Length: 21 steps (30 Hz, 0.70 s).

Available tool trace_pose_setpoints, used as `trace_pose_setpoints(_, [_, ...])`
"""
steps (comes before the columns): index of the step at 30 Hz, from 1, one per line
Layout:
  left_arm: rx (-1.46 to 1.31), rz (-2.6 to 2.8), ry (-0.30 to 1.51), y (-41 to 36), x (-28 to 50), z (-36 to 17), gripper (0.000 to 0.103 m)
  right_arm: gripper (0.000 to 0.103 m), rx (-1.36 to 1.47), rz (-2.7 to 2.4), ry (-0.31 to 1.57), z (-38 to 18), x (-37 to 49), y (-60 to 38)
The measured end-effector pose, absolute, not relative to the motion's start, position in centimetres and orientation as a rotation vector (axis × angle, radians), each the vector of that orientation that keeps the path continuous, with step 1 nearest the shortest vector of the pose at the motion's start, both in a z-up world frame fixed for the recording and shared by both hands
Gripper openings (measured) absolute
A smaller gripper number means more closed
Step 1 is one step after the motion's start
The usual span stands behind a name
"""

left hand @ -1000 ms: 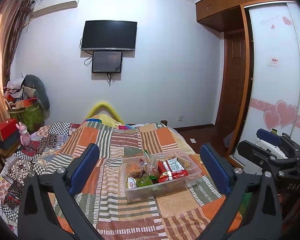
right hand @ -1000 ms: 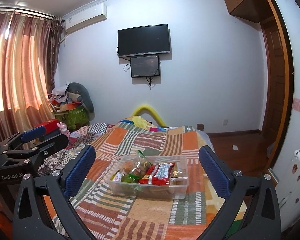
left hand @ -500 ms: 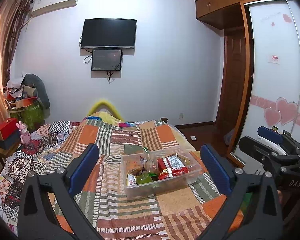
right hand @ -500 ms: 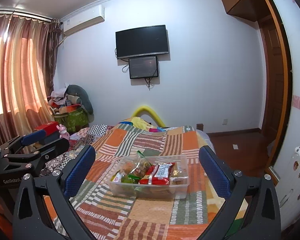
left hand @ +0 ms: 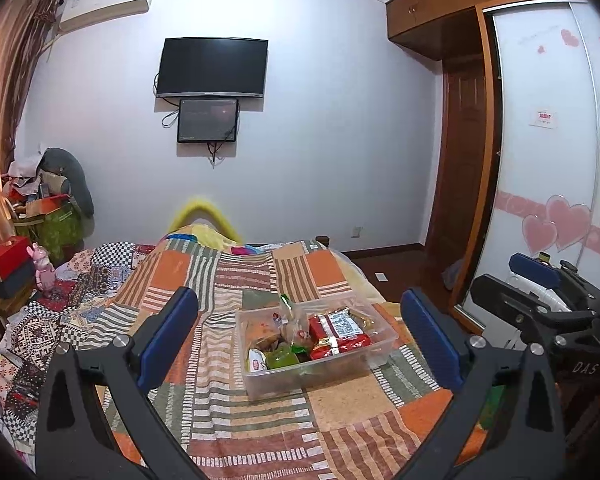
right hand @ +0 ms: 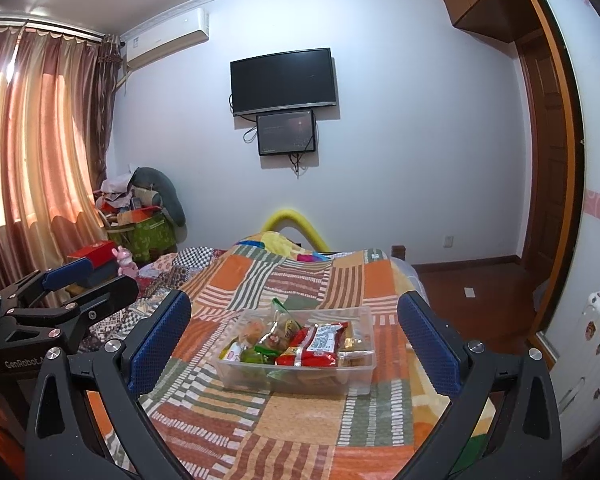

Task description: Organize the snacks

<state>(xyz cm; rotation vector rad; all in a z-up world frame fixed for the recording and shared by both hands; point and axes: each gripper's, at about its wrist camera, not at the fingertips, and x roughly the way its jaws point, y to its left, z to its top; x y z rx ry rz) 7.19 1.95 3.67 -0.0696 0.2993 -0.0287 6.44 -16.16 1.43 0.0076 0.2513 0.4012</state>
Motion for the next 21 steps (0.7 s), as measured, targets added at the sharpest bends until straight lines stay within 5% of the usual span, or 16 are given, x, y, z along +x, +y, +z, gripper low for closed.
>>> trace_pose_setpoints(21, [-0.077,-0.042,0.299,1.83,7.17,3.51,0.103,0.103,-0.001,0.402,0.249,1.60,6.53,-16.08])
